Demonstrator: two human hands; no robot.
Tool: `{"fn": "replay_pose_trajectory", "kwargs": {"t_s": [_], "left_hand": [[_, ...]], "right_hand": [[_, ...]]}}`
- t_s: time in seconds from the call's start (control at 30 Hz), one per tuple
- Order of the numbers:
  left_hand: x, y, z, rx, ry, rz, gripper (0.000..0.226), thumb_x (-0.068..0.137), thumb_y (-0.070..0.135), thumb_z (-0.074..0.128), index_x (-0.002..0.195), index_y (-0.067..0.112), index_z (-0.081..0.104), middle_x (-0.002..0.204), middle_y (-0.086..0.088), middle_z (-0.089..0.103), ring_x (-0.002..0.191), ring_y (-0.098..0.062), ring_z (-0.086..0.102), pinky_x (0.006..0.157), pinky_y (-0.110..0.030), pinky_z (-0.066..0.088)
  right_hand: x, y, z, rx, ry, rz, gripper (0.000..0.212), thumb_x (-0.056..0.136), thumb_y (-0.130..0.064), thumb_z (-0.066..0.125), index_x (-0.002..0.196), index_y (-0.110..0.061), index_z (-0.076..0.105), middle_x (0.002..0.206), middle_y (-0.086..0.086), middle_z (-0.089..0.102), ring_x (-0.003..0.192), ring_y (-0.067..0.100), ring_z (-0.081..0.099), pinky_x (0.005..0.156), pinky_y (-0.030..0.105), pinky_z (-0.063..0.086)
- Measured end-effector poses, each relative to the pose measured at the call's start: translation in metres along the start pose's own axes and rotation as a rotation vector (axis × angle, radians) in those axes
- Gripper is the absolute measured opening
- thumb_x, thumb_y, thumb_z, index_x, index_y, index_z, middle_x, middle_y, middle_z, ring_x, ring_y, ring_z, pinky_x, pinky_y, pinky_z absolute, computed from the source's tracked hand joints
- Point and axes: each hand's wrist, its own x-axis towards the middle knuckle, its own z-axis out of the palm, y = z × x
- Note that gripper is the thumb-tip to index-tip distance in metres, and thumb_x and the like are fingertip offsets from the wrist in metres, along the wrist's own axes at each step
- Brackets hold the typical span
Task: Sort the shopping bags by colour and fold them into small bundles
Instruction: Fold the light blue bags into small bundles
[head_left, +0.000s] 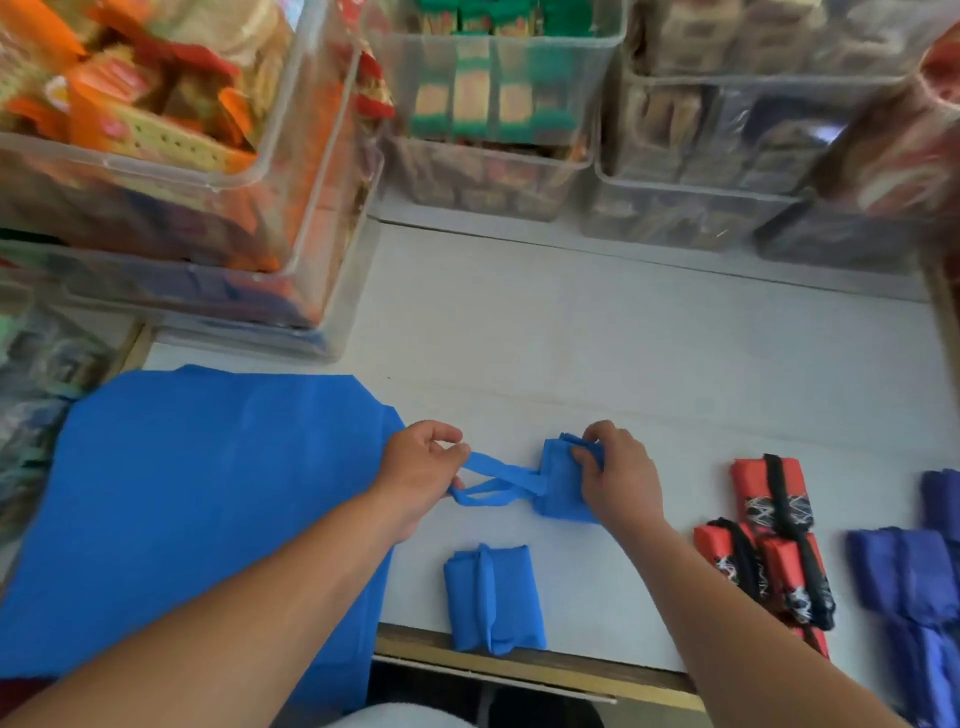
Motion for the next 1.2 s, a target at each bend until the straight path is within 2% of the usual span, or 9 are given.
{"fn": "replay_pose_trajectory", "kwargs": {"t_s": [0.1, 0.27, 0.47, 0.57, 0.67, 0.73, 0.87, 1.03, 1.2], "left_hand": [[0.016, -0.009, 0.003, -0.001, 0.035, 0.016, 0.005, 0.093, 0.017, 0.072, 0.098, 0.018, 0.07, 0.068, 0.002, 0.061, 0.057, -0.013, 0.065, 0.081, -0.047, 0.061], [0.027, -0.015, -0.005, -0.089, -0.084, -0.007, 0.006, 0.094, 0.017, 0.072, 0.095, 0.011, 0.07, 0.07, 0.002, 0.059, 0.053, -0.009, 0.056, 0.086, -0.052, 0.059], [0.037, -0.015, -0.035, -0.26, -0.36, -0.156, 0.02, 0.096, -0.008, 0.058, 0.109, 0.001, 0.071, 0.076, 0.0, 0.069, 0.074, -0.013, 0.063, 0.082, -0.035, 0.062], [0.039, -0.018, -0.043, -0.216, -0.403, -0.159, 0.021, 0.098, -0.007, 0.057, 0.112, 0.0, 0.072, 0.087, -0.012, 0.072, 0.086, -0.019, 0.07, 0.092, -0.037, 0.061], [0.042, -0.026, -0.053, -0.012, -0.469, -0.02, 0.026, 0.088, 0.002, 0.075, 0.113, 0.011, 0.075, 0.093, -0.005, 0.073, 0.095, -0.016, 0.07, 0.098, -0.033, 0.057], [0.045, -0.03, -0.059, 0.315, -0.511, 0.135, 0.043, 0.079, 0.005, 0.083, 0.118, 0.021, 0.074, 0.107, 0.002, 0.071, 0.102, -0.01, 0.07, 0.097, -0.026, 0.055], [0.057, -0.029, -0.06, 0.901, -0.504, 0.498, 0.037, 0.088, 0.005, 0.068, 0.116, 0.029, 0.071, 0.105, 0.01, 0.055, 0.086, -0.003, 0.058, 0.083, -0.022, 0.049], [0.07, -0.019, -0.058, 0.967, -0.519, 0.488, 0.038, 0.091, 0.012, 0.067, 0.12, 0.036, 0.071, 0.103, 0.013, 0.055, 0.085, -0.003, 0.056, 0.083, -0.022, 0.047], [0.065, -0.014, -0.038, 1.28, -0.426, 0.565, 0.032, 0.099, 0.014, 0.056, 0.122, 0.033, 0.067, 0.103, 0.008, 0.046, 0.099, -0.021, 0.057, 0.075, -0.035, 0.044]], "right_hand": [[0.001, 0.008, 0.025, -0.108, 0.246, -0.061, 0.016, 0.09, -0.016, 0.07, 0.105, -0.023, 0.07, 0.108, 0.005, 0.061, 0.1, 0.033, 0.056, 0.079, 0.043, 0.046], [-0.005, -0.003, 0.054, 0.101, 0.366, 0.036, 0.033, 0.083, -0.01, 0.047, 0.102, -0.021, 0.073, 0.107, -0.003, 0.066, 0.103, 0.028, 0.057, 0.088, 0.035, 0.039], [-0.006, -0.005, 0.067, 0.073, 0.33, 0.047, 0.027, 0.094, -0.046, 0.05, 0.106, -0.027, 0.064, 0.119, -0.008, 0.055, 0.114, 0.024, 0.047, 0.108, 0.037, 0.035], [-0.004, 0.0, 0.072, -0.05, 0.259, 0.017, 0.041, 0.098, -0.055, 0.044, 0.13, -0.035, 0.061, 0.139, -0.006, 0.052, 0.131, 0.028, 0.04, 0.115, 0.045, 0.031], [0.0, 0.003, 0.071, -0.161, 0.172, -0.005, 0.048, 0.103, -0.054, 0.03, 0.144, -0.043, 0.053, 0.156, -0.006, 0.043, 0.147, 0.03, 0.026, 0.119, 0.053, 0.024], [0.002, 0.003, 0.068, -0.183, 0.142, 0.003, 0.047, 0.103, -0.055, 0.028, 0.143, -0.047, 0.052, 0.16, -0.007, 0.039, 0.15, 0.03, 0.021, 0.121, 0.053, 0.02], [0.014, 0.009, 0.061, -0.259, 0.13, -0.098, 0.047, 0.102, -0.057, 0.028, 0.141, -0.05, 0.053, 0.159, -0.007, 0.04, 0.15, 0.032, 0.023, 0.121, 0.055, 0.02], [0.042, 0.014, 0.053, -0.259, 0.138, -0.251, 0.044, 0.102, -0.055, 0.035, 0.138, -0.047, 0.058, 0.152, -0.005, 0.049, 0.143, 0.034, 0.036, 0.12, 0.057, 0.022], [0.043, 0.015, 0.056, -0.253, 0.162, -0.282, 0.043, 0.102, -0.055, 0.036, 0.137, -0.046, 0.059, 0.151, -0.004, 0.05, 0.143, 0.033, 0.037, 0.118, 0.058, 0.024]]}}
